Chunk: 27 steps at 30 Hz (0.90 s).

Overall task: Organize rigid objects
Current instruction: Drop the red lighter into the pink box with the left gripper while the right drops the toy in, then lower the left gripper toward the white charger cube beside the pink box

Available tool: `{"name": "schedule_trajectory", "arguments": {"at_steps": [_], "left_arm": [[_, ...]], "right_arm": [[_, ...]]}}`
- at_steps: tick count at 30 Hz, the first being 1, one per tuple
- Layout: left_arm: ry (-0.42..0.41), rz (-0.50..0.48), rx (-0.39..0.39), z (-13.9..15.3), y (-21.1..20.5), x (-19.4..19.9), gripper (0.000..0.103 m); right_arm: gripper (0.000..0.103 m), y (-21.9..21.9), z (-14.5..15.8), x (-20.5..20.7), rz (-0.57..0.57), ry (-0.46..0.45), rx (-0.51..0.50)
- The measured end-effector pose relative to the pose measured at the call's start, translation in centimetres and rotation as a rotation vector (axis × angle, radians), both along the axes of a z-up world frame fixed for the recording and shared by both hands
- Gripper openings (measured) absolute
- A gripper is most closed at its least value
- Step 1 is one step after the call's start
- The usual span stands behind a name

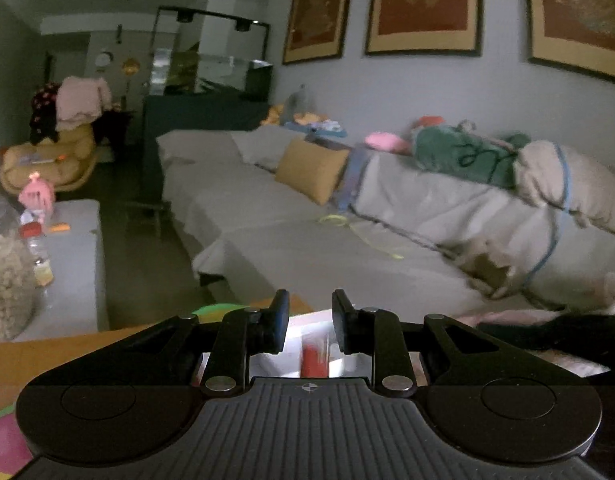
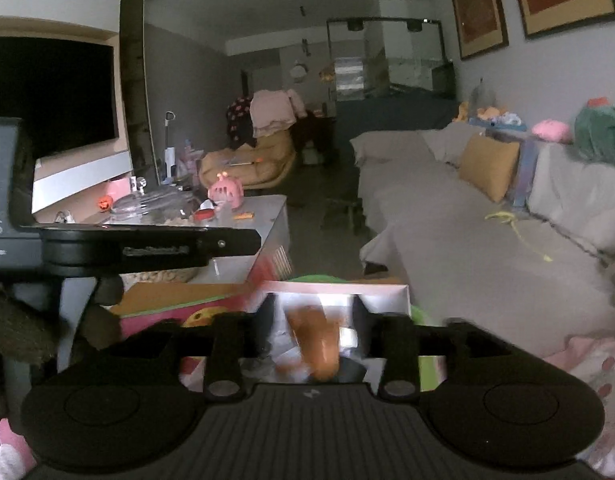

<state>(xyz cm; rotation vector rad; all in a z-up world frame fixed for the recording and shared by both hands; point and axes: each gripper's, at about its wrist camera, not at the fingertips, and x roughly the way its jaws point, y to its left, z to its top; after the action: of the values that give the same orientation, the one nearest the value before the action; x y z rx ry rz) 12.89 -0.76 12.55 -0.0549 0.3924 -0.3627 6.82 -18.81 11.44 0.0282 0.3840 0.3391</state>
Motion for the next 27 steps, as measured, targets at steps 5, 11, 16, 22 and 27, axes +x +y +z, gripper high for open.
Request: {"name": "schedule_trajectory", "arguments": {"at_steps": [5,11,16,22,27], "left_arm": [[0.079,0.023,-0.028,-3.0,2.7,-0.4,0.027],[0.157,0.244,-0.079,-5.6,9.9,-2.3,0.027],[0.167,0.438,0.031,-7.6,14.6,-3.6,0.027],[0.226,0.533,0.003,-8.8,18.4,-4.2,0.027],[0.246,0.447,0.047,-9.6,17.3,-4.2,0.027]], "right_arm": [[0.069,0.5,-1.8,0.4,-0.008,0.031,-0.056],[0.069,1.0,-4.8,0.1,-0.004,0.135,-0.115],[0.069,2.0,-6.8,-0.9,0.014,0.162,-0.202],[0.070,3.3,-7.6,-2.6,0.045,0.154,-0.248],[0.071,3.5,-8.4,-3.4,0.087,0.190,-0.268]]}}
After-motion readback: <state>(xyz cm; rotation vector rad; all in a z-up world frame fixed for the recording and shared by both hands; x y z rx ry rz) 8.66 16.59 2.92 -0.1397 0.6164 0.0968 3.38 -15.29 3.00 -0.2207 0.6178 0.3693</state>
